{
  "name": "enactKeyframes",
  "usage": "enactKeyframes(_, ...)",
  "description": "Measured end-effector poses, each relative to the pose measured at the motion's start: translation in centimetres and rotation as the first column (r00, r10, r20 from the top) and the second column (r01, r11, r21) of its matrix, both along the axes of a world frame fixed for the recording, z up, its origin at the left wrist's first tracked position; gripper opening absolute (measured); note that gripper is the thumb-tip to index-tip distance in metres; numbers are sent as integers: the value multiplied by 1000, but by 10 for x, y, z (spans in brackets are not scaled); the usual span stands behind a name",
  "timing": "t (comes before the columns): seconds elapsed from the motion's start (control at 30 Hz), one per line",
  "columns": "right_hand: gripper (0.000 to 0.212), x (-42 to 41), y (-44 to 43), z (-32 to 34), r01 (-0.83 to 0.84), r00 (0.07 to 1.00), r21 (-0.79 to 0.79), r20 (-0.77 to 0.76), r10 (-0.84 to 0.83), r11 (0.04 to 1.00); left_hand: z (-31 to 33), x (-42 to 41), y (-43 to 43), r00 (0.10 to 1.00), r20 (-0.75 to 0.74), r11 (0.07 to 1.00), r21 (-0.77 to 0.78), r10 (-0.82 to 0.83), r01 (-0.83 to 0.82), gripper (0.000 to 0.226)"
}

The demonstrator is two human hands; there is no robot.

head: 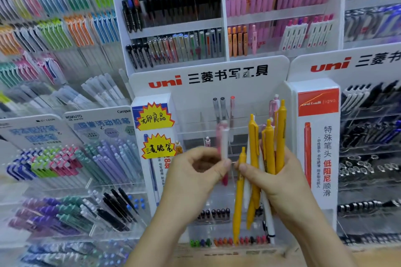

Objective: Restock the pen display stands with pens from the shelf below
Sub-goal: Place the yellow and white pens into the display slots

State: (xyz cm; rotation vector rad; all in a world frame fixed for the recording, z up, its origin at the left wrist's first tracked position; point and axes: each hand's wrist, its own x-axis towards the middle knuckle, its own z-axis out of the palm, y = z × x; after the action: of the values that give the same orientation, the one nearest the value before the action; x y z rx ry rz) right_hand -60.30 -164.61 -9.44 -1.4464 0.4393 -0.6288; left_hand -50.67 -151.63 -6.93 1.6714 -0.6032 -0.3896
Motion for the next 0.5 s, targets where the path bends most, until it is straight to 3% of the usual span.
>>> enactKeyframes(0.13,29,-3,-7,-1,26,1000,38,-6,-26,999,18,14,11,998,-61,994,-113,-4,-3,30)
enactKeyframes(0.3,35,-3,-5,-2,-23,1000,76,-19,24,997,39,29,14,997,83,997,-80,8,-2,10)
enactKeyframes(0.4,36,-5,-4,-5,-25,999,86,-34,28,996,55,38,9,985,161,995,-91,62,-48,23)
enactKeyframes(0.5,39,-7,-7,-7,-14,999,84,-44,18,996,61,41,-5,935,330,992,-26,128,-126,30)
